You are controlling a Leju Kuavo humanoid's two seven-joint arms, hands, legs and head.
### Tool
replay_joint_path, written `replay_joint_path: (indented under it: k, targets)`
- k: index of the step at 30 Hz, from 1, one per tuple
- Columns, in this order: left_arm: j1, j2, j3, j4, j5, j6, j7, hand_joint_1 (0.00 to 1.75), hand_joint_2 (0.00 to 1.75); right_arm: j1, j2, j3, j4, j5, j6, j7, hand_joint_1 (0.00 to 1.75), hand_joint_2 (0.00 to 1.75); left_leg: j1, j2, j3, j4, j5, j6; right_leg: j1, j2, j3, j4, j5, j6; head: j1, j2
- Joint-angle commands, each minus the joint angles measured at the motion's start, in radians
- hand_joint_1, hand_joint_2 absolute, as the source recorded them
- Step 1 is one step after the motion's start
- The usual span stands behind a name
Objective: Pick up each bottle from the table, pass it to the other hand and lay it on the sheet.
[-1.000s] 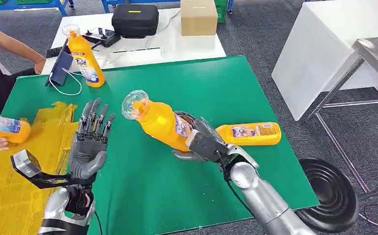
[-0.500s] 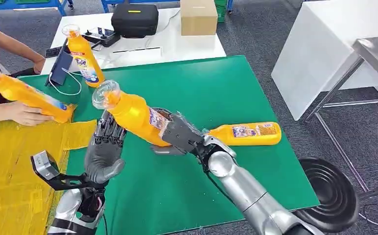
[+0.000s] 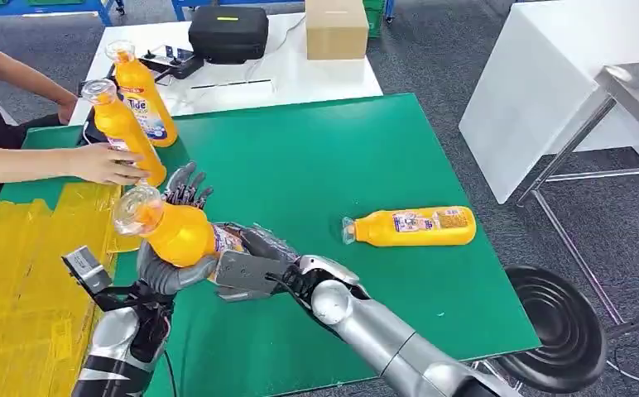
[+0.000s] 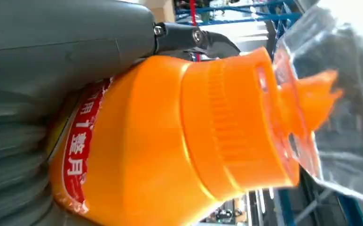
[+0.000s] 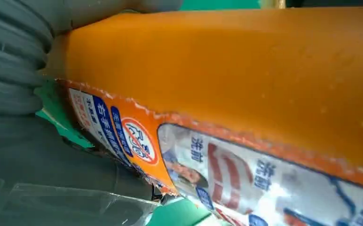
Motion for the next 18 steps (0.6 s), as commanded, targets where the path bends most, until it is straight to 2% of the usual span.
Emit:
replay_joint_path:
  k: [1, 6, 7, 8, 9, 10, 11, 18]
  targets:
    - [-0.102, -0.001, -0.031, 0.126, -0.055, 0.028, 0.011, 0.00, 1.75, -0.024, 0.007, 0.185, 0.035, 0.020, 0.012, 0.012, 1.75, 1.75, 0.001, -0.004, 0.002, 0.000, -0.001, -0.001, 0.001, 0.000, 0.003, 0.000, -0.001, 0.000, -0.001, 0.000]
    - [-0.116, 0.004, -0.018, 0.163, -0.086, 0.035, 0.004, 0.00, 1.75, -0.028, -0.005, 0.211, 0.021, 0.016, 0.005, 0.023, 1.75, 1.75, 0.001, -0.004, 0.001, 0.000, 0.000, -0.001, 0.001, -0.001, 0.002, 0.000, -0.001, -0.001, 0.000, 0.000]
    - [-0.117, 0.003, -0.016, 0.164, -0.087, 0.035, 0.003, 0.12, 1.75, -0.030, -0.005, 0.211, 0.022, 0.014, 0.004, 0.024, 1.75, 1.75, 0.002, -0.006, 0.002, 0.000, -0.001, -0.002, 0.001, -0.001, 0.003, 0.000, -0.002, -0.001, 0.000, 0.000]
    - [-0.115, 0.002, -0.016, 0.162, -0.087, 0.029, -0.001, 1.57, 1.75, -0.032, -0.004, 0.212, 0.025, 0.011, 0.002, 0.025, 1.75, 1.75, 0.001, -0.004, 0.002, 0.000, 0.000, -0.001, 0.001, -0.001, 0.002, 0.000, -0.001, -0.001, 0.000, 0.000]
    - [-0.115, 0.002, -0.016, 0.162, -0.087, 0.029, -0.001, 1.57, 1.75, -0.032, -0.004, 0.212, 0.025, 0.011, 0.002, 0.025, 1.75, 1.75, 0.001, -0.004, 0.001, 0.000, 0.000, -0.001, 0.000, -0.001, 0.001, 0.000, -0.001, 0.000, 0.000, 0.000]
    - [-0.111, 0.001, -0.013, 0.158, -0.087, 0.029, -0.005, 1.75, 1.75, -0.035, -0.005, 0.210, 0.030, 0.008, 0.001, 0.025, 1.75, 1.75, 0.003, -0.007, 0.003, 0.001, -0.001, -0.002, 0.002, -0.001, 0.004, 0.000, -0.002, -0.001, 0.000, 0.000]
    - [-0.108, -0.001, -0.010, 0.155, -0.086, 0.027, -0.008, 1.75, 1.75, -0.037, -0.005, 0.211, 0.032, 0.006, -0.002, 0.025, 1.75, 1.75, 0.001, -0.003, 0.001, 0.000, 0.000, -0.001, 0.000, -0.001, 0.001, 0.000, 0.000, 0.000, 0.000, 0.000]
    - [-0.102, -0.004, 0.001, 0.147, -0.075, 0.015, -0.016, 1.75, 1.75, -0.047, -0.009, 0.197, 0.043, -0.004, -0.013, 0.026, 1.75, 1.75, 0.001, -0.003, 0.001, 0.000, 0.000, -0.001, 0.000, 0.000, 0.001, 0.000, -0.001, 0.000, 0.000, 0.000]
